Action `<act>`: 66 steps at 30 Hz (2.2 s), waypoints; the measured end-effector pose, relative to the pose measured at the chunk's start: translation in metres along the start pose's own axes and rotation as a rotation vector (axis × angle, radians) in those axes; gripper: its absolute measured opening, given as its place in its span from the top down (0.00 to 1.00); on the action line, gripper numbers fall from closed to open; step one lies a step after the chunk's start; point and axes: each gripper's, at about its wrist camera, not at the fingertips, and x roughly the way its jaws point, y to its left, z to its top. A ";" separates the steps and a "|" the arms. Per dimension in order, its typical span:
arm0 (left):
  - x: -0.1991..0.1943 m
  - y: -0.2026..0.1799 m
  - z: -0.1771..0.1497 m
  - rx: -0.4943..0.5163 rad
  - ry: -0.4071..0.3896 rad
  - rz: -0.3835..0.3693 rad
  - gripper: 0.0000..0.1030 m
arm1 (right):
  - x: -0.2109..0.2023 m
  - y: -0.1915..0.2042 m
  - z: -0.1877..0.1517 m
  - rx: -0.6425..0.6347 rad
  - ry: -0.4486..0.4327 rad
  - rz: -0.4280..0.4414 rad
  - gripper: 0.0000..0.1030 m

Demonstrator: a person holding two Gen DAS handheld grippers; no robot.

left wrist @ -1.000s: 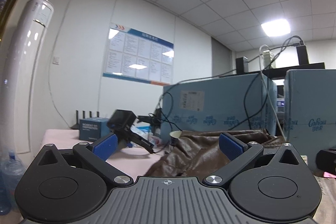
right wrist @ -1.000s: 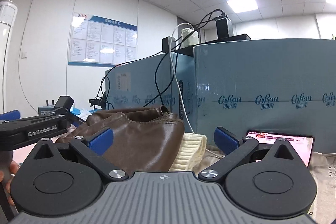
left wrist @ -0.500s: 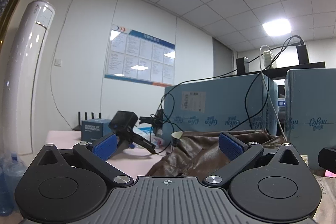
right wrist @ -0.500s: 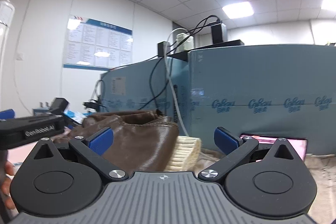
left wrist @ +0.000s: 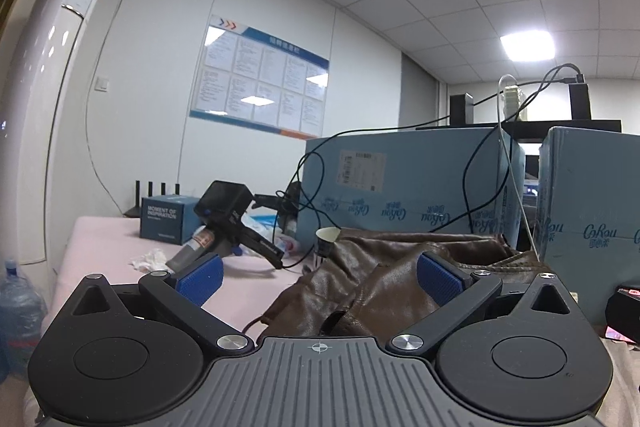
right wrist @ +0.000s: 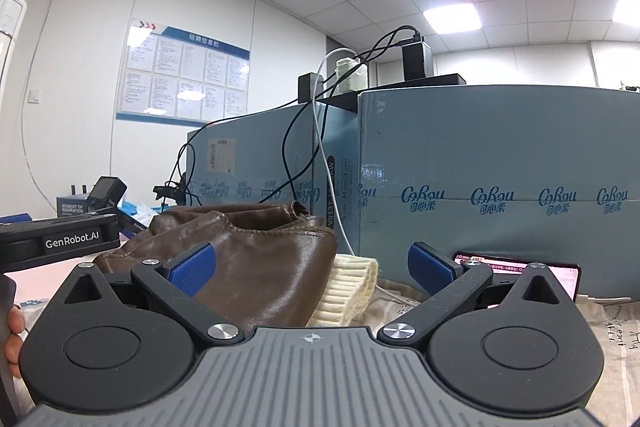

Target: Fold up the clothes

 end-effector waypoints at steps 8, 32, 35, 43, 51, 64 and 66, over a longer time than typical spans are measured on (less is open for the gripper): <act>0.002 -0.002 0.000 0.015 0.010 -0.001 0.00 | 0.003 -0.001 -0.001 0.008 0.019 0.008 0.00; 0.002 -0.002 0.000 0.018 0.007 -0.002 0.00 | 0.005 0.000 -0.002 0.004 0.040 0.018 0.00; 0.001 -0.002 0.000 0.017 0.003 -0.002 0.00 | 0.005 0.000 -0.001 0.003 0.041 0.018 0.00; 0.001 -0.001 0.000 0.014 0.001 0.003 0.00 | 0.005 0.000 -0.001 0.003 0.042 0.018 0.00; 0.002 -0.001 0.000 0.012 -0.002 -0.001 0.00 | 0.005 0.000 -0.001 0.003 0.042 0.018 0.00; 0.002 -0.001 0.000 0.019 0.007 -0.002 0.00 | 0.005 0.001 -0.002 0.002 0.043 0.019 0.00; 0.002 -0.002 0.000 0.019 0.008 -0.002 0.00 | 0.005 0.000 -0.002 0.001 0.043 0.019 0.00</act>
